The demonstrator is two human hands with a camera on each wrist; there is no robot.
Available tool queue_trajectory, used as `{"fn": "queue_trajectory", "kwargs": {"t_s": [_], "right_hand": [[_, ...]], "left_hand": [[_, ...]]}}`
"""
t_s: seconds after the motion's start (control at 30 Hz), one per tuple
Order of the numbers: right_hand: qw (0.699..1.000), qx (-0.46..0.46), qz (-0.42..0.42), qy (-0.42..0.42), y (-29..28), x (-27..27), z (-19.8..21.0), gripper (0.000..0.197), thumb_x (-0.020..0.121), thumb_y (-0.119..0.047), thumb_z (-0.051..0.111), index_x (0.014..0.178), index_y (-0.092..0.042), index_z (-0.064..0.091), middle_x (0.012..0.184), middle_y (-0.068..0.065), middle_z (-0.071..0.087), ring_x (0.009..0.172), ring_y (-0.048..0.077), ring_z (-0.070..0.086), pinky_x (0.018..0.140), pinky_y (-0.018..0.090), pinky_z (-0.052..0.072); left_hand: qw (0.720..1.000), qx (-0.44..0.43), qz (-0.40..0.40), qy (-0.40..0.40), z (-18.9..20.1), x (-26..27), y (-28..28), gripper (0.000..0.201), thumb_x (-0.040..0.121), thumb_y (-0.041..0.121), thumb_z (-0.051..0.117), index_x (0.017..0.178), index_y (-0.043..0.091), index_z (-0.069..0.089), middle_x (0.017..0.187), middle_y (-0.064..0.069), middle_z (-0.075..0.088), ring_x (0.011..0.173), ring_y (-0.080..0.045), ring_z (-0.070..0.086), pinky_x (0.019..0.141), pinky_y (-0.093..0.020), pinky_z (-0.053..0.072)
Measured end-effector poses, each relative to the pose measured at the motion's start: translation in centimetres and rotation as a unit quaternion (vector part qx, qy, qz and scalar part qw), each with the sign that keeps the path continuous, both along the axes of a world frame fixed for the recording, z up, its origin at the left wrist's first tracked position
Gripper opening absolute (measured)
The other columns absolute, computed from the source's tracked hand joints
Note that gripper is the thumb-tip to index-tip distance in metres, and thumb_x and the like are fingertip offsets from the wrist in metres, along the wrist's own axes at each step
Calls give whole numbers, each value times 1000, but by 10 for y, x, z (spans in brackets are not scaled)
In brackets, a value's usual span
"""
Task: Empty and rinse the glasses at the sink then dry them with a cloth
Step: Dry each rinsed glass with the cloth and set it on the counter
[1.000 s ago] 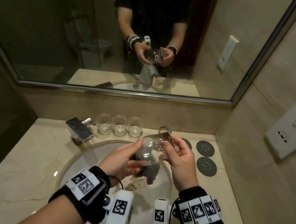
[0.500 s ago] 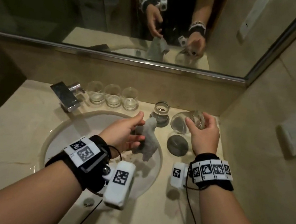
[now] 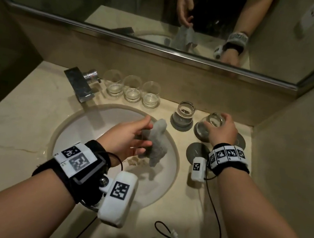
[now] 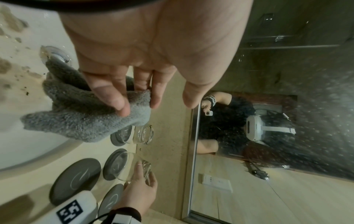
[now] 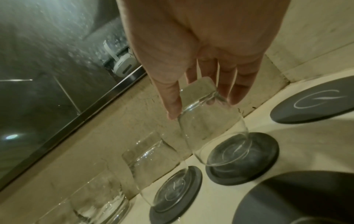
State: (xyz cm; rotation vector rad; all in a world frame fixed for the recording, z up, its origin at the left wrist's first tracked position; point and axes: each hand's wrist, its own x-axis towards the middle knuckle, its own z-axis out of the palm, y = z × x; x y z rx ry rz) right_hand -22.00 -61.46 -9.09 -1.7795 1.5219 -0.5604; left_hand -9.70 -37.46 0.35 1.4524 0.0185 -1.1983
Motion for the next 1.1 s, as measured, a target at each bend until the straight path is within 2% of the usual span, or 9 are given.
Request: {"fn": "queue_trajectory", "kwargs": {"t_s": [0.1, 0.37, 0.53, 0.63, 0.7, 0.77, 0.83, 0.97, 1.1], "right_hand": [[1000, 0, 3, 15, -7, 6, -9, 68, 73, -30, 82, 132, -19, 51, 131, 9, 58, 118, 27, 56, 101, 39, 46], [998, -23, 15, 48, -7, 13, -20, 68, 73, -31, 80, 133, -15, 50, 129, 11, 59, 120, 31, 53, 102, 43, 45], [993, -104, 0, 63, 2, 17, -3, 71, 77, -40, 75, 136, -18, 43, 144, 5, 41, 133, 27, 35, 110, 49, 33], [985, -166, 36, -17, 19, 38, 25, 56, 84, -32, 69, 133, -18, 46, 129, 1, 51, 120, 18, 47, 106, 41, 40], [982, -155, 90, -51, 35, 59, 39, 46, 87, -25, 66, 129, -17, 49, 105, -3, 60, 99, 15, 57, 92, 35, 51], [979, -129, 155, -35, 52, 82, 45, 44, 88, -22, 65, 129, -18, 51, 86, -4, 62, 83, 14, 61, 80, 33, 54], [968, -109, 225, 25, 63, 106, 41, 46, 87, -25, 65, 130, -21, 51, 79, -4, 64, 79, 16, 61, 76, 34, 52], [933, -42, 334, 129, 78, 147, 18, 52, 86, -32, 64, 134, -24, 45, 107, 10, 68, 97, 31, 63, 84, 39, 52], [921, -33, 343, 180, 83, 176, -3, 51, 91, -30, 58, 138, -19, 42, 124, 18, 62, 114, 37, 57, 91, 37, 45]], "left_hand": [[1000, 12, 11, 1, -5, 2, 6, 39, 94, 43, 55, 114, 10, 63, 96, -1, 59, 75, -15, 60, 61, -24, 44], [1000, 14, 22, 16, -8, 9, 15, 36, 94, 43, 56, 110, 11, 64, 98, -2, 60, 74, -14, 61, 58, -23, 48], [999, 7, 29, 21, -6, 13, 19, 33, 95, 42, 55, 107, 12, 65, 94, -1, 60, 75, -15, 61, 61, -25, 46], [999, 3, 41, 21, -4, 19, 23, 32, 95, 42, 55, 104, 13, 65, 93, -1, 60, 79, -17, 61, 62, -25, 46], [998, -2, 52, 19, -2, 24, 27, 32, 95, 42, 54, 105, 13, 65, 94, 0, 59, 83, -18, 60, 65, -26, 45], [998, -10, 61, 16, 1, 30, 32, 31, 96, 41, 53, 105, 13, 64, 94, 1, 59, 81, -17, 60, 65, -25, 45], [997, -13, 69, 13, 3, 36, 41, 31, 96, 42, 53, 105, 14, 64, 94, 2, 61, 80, -16, 61, 64, -24, 46], [996, -19, 90, 13, 6, 50, 66, 32, 94, 43, 53, 106, 15, 64, 79, 7, 73, 80, -15, 64, 60, -22, 48], [993, -17, 120, 12, 6, 63, 96, 32, 95, 42, 53, 106, 14, 64, 93, 1, 66, 82, -17, 64, 65, -26, 47]]}}
